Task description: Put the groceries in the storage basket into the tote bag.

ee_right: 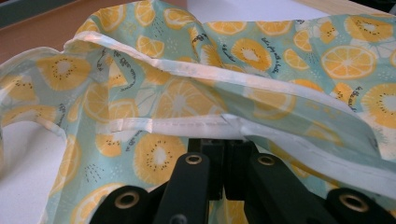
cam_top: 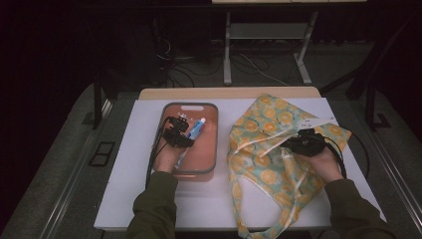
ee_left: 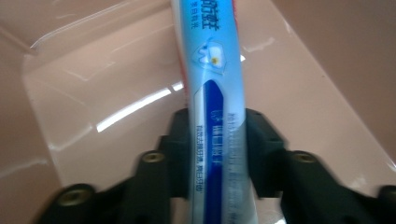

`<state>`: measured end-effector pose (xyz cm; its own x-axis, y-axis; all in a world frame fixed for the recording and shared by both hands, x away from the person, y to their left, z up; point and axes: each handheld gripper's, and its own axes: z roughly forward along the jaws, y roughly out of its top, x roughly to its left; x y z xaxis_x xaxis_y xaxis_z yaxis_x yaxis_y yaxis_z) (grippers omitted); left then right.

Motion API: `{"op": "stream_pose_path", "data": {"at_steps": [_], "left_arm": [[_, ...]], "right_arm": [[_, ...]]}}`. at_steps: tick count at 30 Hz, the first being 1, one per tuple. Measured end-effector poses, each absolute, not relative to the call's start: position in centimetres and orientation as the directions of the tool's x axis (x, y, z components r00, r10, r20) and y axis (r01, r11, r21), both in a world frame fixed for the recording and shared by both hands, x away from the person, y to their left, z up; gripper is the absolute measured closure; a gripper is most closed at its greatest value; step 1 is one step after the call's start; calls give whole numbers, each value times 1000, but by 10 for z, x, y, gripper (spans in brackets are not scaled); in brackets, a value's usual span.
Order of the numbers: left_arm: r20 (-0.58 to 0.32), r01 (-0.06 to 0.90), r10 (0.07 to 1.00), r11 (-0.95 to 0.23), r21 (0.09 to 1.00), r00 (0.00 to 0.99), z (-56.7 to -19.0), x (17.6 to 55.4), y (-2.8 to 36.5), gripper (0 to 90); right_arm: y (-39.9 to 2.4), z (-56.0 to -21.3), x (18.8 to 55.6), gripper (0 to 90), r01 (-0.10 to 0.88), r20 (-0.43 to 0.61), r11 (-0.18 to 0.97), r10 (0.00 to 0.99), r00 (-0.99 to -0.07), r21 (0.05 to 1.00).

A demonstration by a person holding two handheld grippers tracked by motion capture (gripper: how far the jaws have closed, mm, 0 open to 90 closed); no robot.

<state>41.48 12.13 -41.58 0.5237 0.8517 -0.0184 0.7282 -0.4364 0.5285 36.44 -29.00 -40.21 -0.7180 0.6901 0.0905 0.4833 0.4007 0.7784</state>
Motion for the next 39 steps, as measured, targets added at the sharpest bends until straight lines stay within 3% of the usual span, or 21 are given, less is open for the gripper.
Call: {"op": "stream_pose_path", "data": {"at_steps": [11,20,30,39], "left_arm": [[-67,700,831,-419,578,553,-404,414,123,751],[-50,612,785,-440,657,618,-368,396,122,752],[-93,493,647,-473,730,757,-334,357,90,753],[-148,444,514,-520,730,845,-333,330,47,753]], "right_arm": [[-290,-403,365,886,485,96,398,689,-719,778],[-291,-403,365,886,485,96,398,688,-719,779],[-291,-403,366,887,490,102,394,690,-717,778],[-292,-402,366,887,489,101,391,692,-715,780]]}}
